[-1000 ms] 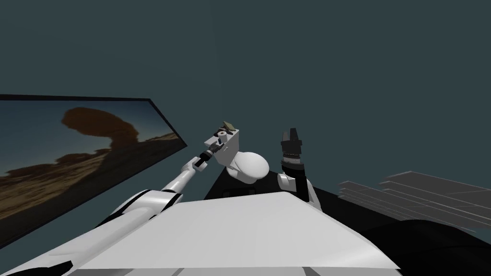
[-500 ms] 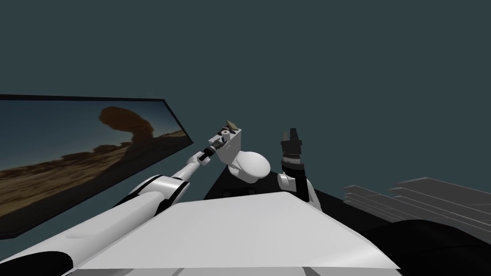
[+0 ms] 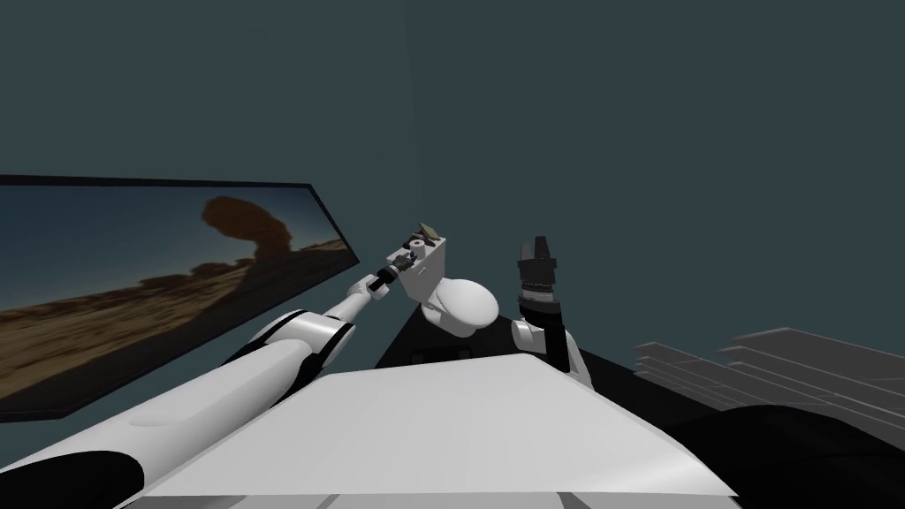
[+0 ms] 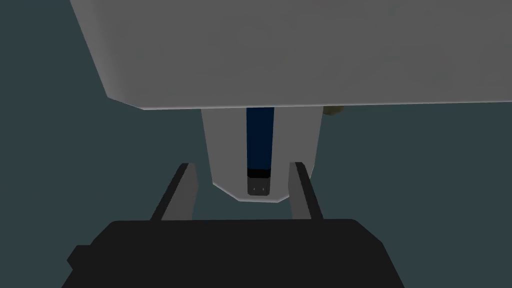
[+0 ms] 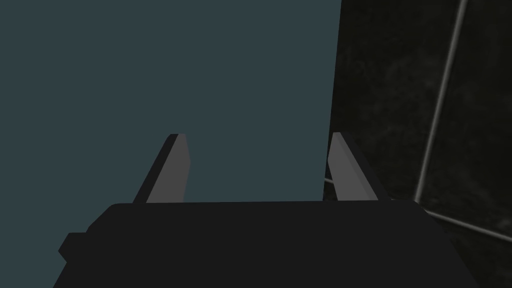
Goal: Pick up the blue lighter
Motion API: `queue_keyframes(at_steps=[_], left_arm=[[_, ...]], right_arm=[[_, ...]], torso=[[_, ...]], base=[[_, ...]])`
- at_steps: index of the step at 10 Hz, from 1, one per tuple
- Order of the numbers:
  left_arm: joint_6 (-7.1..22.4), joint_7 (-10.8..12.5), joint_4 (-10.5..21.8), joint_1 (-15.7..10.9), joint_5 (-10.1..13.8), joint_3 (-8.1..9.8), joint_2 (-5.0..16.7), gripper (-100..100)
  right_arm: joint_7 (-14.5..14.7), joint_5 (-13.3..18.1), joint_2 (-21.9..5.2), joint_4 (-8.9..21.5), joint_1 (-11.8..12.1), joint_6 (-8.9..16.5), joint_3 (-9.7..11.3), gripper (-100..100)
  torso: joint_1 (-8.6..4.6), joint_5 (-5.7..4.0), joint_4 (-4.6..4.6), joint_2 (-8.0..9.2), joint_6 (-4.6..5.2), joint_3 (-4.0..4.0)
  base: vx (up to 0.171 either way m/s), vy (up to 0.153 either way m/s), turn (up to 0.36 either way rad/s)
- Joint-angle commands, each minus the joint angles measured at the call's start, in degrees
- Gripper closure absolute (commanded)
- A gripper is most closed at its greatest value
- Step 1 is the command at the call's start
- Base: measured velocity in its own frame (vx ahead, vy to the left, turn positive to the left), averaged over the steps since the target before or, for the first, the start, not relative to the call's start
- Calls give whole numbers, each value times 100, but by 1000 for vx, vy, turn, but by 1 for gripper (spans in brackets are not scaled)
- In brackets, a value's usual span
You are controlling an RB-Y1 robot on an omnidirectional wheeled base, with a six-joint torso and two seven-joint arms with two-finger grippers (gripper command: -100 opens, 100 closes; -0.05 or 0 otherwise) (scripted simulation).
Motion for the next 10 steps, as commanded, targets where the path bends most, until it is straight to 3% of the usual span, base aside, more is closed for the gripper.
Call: queue_keyframes(at_steps=[1,4,5,6,9,10], left_arm=[[0,0,0,0,0,0,0,100],[1,-6,-1,-3,-2,0,4,100],[0,-6,-1,-3,-2,0,4,0],[158,121,-288,283,-89,214,57,100],[158,121,-661,623,-89,214,57,100],[256,209,-938,865,-172,444,89,100]], right_arm=[[0,0,0,0,0,0,0,0],[0,0,0,0,0,0,0,0],[0,0,0,0,0,0,0,0],[0,0,0,0,0,0,0,0],[0,0,0,0,0,0,0,0],[0,0,0,0,0,0,0,0]], torso=[[0,0,0,0,0,0],[1,3,-3,-2,1,-2],[1,3,-3,-2,1,-3],[2,3,-3,-2,1,-3],[1,12,-30,-35,6,-32],[5,17,-39,-27,5,-33]], base=[[0,0,0],[0,0,0],[0,0,0],[60,-7,-167],[40,-5,-37],[44,1,-162]])
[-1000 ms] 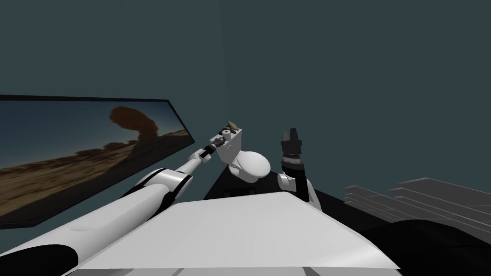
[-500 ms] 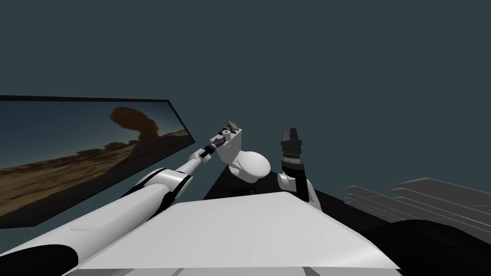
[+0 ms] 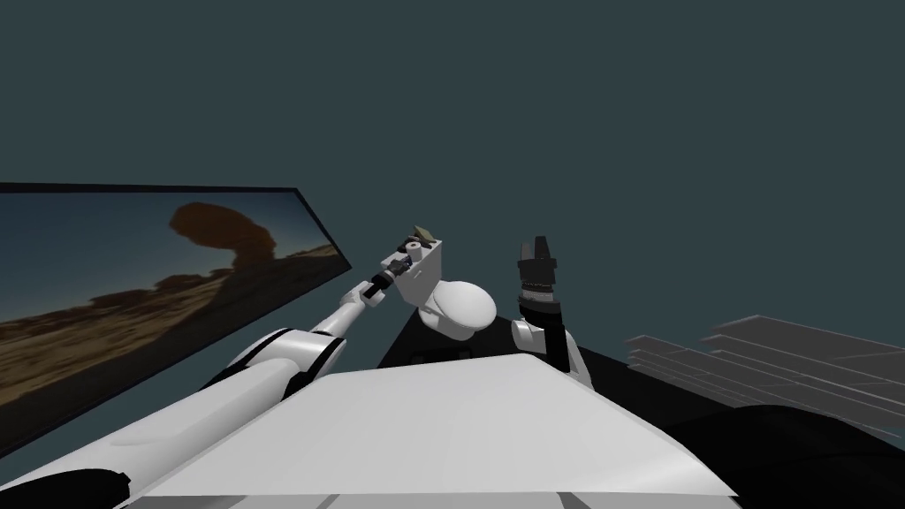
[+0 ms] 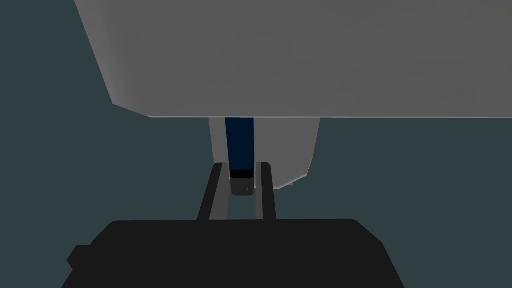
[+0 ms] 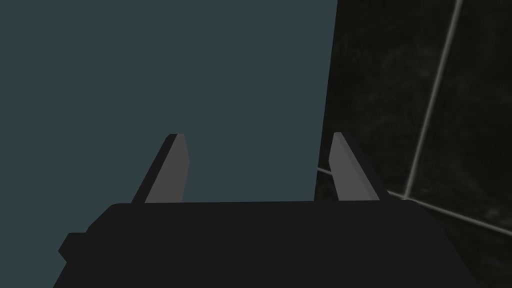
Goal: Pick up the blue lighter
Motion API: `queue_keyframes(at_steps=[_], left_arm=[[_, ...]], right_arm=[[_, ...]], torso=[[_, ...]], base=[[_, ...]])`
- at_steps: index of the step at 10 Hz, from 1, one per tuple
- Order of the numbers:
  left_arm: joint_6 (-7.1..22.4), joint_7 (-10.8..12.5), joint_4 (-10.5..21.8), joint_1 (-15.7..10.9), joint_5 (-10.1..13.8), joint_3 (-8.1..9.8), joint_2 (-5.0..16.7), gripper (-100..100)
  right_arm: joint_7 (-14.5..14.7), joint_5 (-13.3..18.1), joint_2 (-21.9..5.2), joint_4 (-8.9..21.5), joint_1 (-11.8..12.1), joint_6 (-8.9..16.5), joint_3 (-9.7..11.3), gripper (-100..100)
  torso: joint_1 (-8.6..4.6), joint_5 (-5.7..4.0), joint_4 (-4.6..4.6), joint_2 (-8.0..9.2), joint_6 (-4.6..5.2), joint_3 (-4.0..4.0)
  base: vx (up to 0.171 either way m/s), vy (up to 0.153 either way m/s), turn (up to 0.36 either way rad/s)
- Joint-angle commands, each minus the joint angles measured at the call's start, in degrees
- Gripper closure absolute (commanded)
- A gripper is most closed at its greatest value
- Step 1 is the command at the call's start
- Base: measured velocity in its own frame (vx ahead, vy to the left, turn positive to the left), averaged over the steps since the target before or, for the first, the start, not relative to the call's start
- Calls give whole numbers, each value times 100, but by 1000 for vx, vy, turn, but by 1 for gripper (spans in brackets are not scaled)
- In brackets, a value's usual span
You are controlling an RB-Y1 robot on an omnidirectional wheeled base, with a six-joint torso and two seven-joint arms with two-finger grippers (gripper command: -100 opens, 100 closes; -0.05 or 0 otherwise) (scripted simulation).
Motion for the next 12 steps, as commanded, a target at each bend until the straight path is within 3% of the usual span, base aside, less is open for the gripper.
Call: queue_keyframes(at_steps=[1,3,4,7,8,9,11,12], left_arm=[[43,47,-286,286,-42,96,4,100],[43,47,-509,489,-42,96,4,100],[140,135,-726,686,-125,327,36,100],[140,135,-1140,1118,-125,327,36,100],[140,135,-1173,1118,-125,327,36,100],[237,223,-1350,1319,-208,557,68,100],[237,223,-1836,1725,-208,557,68,100],[335,311,-2048,1892,-291,788,101,100]], right_arm=[[0,0,0,0,0,0,0,0],[0,0,0,0,1,0,0,0],[0,0,0,0,1,0,0,0],[0,0,0,0,1,0,0,0],[0,0,0,0,1,0,0,0],[0,0,0,0,0,0,0,0],[0,0,0,0,1,0,0,0],[0,0,0,0,1,0,-1,0]], torso=[[0,0,0,0,0,0],[-6,9,-25,-5,1,-16],[-6,13,-36,2,-1,-17],[-7,27,-71,-22,5,-47],[-3,34,-86,-13,0,-50],[-1,38,-93,-6,-1,-50],[1,39,-98,-24,-2,-60],[5,42,-101,-20,-4,-61]], base=[[54,1,-114],[23,-4,3],[44,-14,-180],[33,-1,-35],[0,0,0],[36,-12,-223],[43,2,-34],[57,-4,-203]])
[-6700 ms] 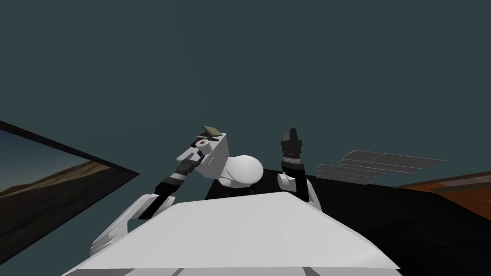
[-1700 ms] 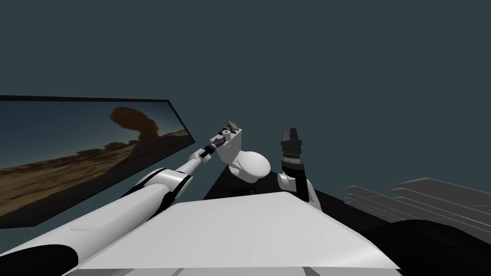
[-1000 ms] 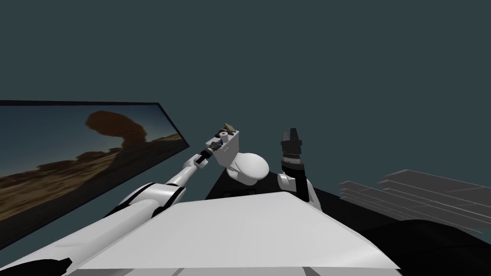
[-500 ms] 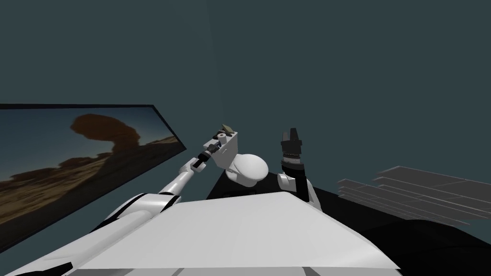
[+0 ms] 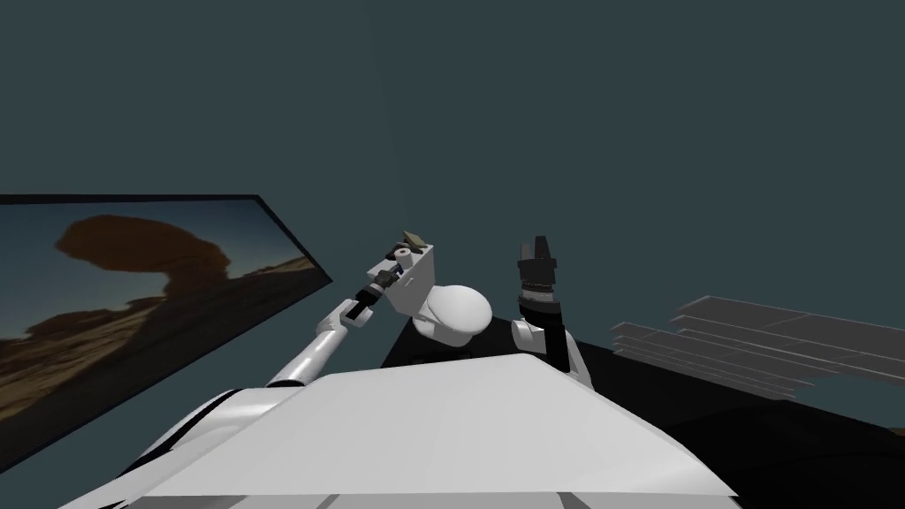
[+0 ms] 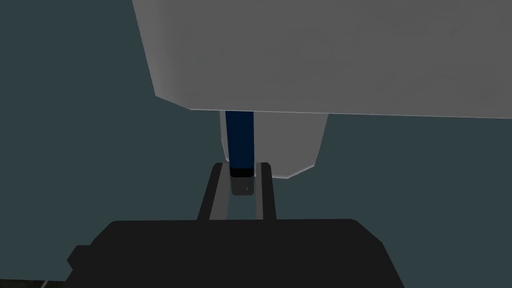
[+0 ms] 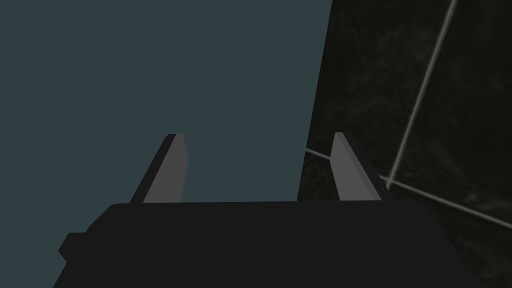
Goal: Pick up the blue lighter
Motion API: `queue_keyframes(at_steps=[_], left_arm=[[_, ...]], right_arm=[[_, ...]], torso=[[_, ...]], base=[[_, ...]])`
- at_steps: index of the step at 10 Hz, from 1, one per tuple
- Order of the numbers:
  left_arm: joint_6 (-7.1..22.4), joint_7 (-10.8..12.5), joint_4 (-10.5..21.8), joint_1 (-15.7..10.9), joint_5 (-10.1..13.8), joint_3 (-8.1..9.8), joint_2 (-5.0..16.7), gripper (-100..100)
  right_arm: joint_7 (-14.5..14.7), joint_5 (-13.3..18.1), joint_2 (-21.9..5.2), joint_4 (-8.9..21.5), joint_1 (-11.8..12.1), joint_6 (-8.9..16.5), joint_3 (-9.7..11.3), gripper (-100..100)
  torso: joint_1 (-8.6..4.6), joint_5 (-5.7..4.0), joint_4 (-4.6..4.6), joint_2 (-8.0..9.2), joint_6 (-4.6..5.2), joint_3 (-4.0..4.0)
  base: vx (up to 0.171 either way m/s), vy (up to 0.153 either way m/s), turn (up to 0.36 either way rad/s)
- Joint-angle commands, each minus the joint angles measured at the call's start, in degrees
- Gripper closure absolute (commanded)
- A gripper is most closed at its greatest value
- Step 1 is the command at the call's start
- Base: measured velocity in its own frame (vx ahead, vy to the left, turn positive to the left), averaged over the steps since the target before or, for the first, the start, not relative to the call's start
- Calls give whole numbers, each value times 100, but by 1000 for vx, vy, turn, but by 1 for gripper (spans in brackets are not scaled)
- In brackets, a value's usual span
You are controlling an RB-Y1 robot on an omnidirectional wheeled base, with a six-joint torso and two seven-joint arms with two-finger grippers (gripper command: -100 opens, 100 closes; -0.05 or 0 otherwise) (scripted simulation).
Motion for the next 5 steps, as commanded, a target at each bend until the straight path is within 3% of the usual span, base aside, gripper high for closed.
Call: queue_keyframes(at_steps=[1,3,4,5], left_arm=[[25,32,-286,286,-37,115,4,100],[25,32,-533,564,-37,115,4,100],[25,32,-533,564,-37,115,4,100],[123,120,-771,786,-120,346,36,100]], right_arm=[[0,0,0,0,0,0,0,0],[0,0,0,0,1,0,-1,0],[0,0,0,0,1,0,0,0],[0,0,0,0,0,0,0,0]], torso=[[0,0,0,0,0,0],[0,1,-4,5,-10,0],[7,10,-20,19,-19,-1],[12,16,-30,30,-23,-1]], base=[[61,0,-104],[22,0,19],[0,0,0],[33,-4,-205]])
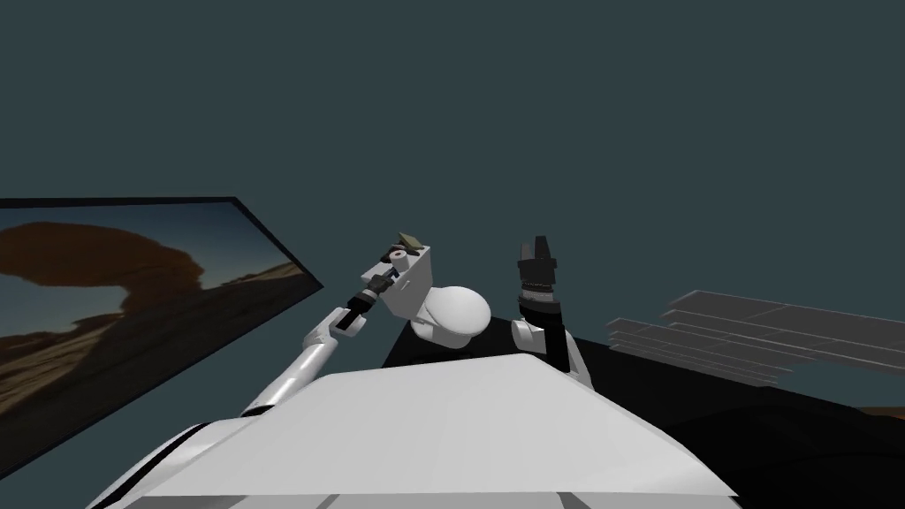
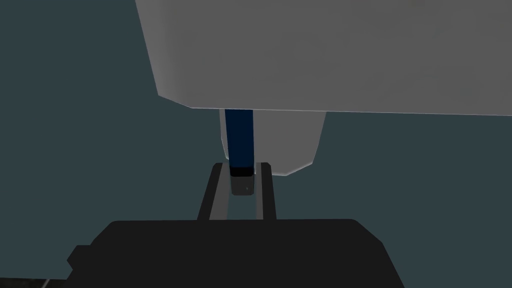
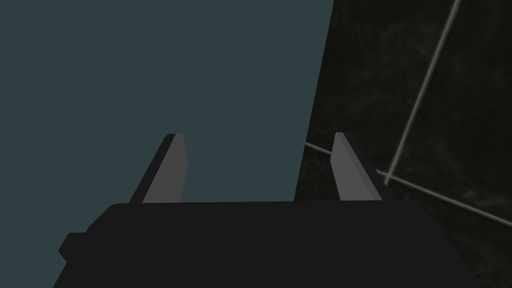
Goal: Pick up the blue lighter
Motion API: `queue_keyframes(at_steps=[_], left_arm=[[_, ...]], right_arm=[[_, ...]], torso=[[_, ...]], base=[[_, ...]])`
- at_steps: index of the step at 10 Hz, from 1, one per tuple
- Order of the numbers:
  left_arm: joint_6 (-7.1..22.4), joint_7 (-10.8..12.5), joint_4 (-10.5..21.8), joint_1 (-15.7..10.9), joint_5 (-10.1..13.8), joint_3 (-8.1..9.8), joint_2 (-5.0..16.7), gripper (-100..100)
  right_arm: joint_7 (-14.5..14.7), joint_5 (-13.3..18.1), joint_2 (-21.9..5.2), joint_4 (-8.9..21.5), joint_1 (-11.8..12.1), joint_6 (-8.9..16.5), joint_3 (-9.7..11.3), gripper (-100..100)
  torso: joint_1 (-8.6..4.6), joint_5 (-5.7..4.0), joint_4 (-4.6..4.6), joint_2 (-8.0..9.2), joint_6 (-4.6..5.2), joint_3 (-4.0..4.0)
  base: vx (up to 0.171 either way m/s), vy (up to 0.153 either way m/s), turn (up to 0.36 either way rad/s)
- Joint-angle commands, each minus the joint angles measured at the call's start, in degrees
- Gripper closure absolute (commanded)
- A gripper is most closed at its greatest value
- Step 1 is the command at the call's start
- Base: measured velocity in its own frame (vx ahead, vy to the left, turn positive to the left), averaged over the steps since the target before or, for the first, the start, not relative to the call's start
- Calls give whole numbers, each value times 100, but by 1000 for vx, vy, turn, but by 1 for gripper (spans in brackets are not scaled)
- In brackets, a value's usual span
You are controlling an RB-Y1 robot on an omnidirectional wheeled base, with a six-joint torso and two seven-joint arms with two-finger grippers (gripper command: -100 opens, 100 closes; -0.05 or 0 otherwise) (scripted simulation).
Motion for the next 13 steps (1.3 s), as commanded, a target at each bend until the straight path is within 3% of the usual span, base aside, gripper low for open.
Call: queue_keyframes(at_steps=[1,3,4,6,7,8,11,12,13], left_arm=[[113,65,-286,286,-50,84,17,100],[113,65,-595,542,-50,84,17,100],[210,153,-784,747,-133,314,49,100],[210,153,-1223,1145,-133,314,49,100],[210,153,-1258,1171,-133,314,49,100],[308,242,-1490,1419,-216,544,82,100],[308,242,-1921,1800,-216,544,82,100],[405,330,-2112,2047,-299,775,114,100],[405,330,-2253,2206,-299,775,114,100]], right_arm=[[0,0,0,0,0,0,0,0],[0,0,0,0,1,0,-1,0],[0,0,0,0,1,0,-1,0],[0,0,0,0,1,0,-1,0],[0,0,0,0,1,0,-1,0],[0,0,0,0,1,0,-1,0],[0,0,0,0,1,0,-1,0],[0,0,0,0,1,0,-1,0],[0,0,0,0,0,0,0,0]], torso=[[0,0,0,0,0,0],[7,2,-9,-4,-14,-6],[9,5,-12,1,-13,-6],[14,4,-15,-11,-13,-13],[13,5,-15,-5,-16,-10],[10,4,-13,1,-14,-6],[12,6,-16,-8,-15,-12],[9,4,-12,3,-14,-5],[13,3,-11,-8,-8,-10]], base=[[44,2,-103],[23,0,22],[46,-1,-187],[45,7,-55],[9,-3,27],[46,-11,-181],[33,5,-33],[47,2,-206],[59,11,-113]])
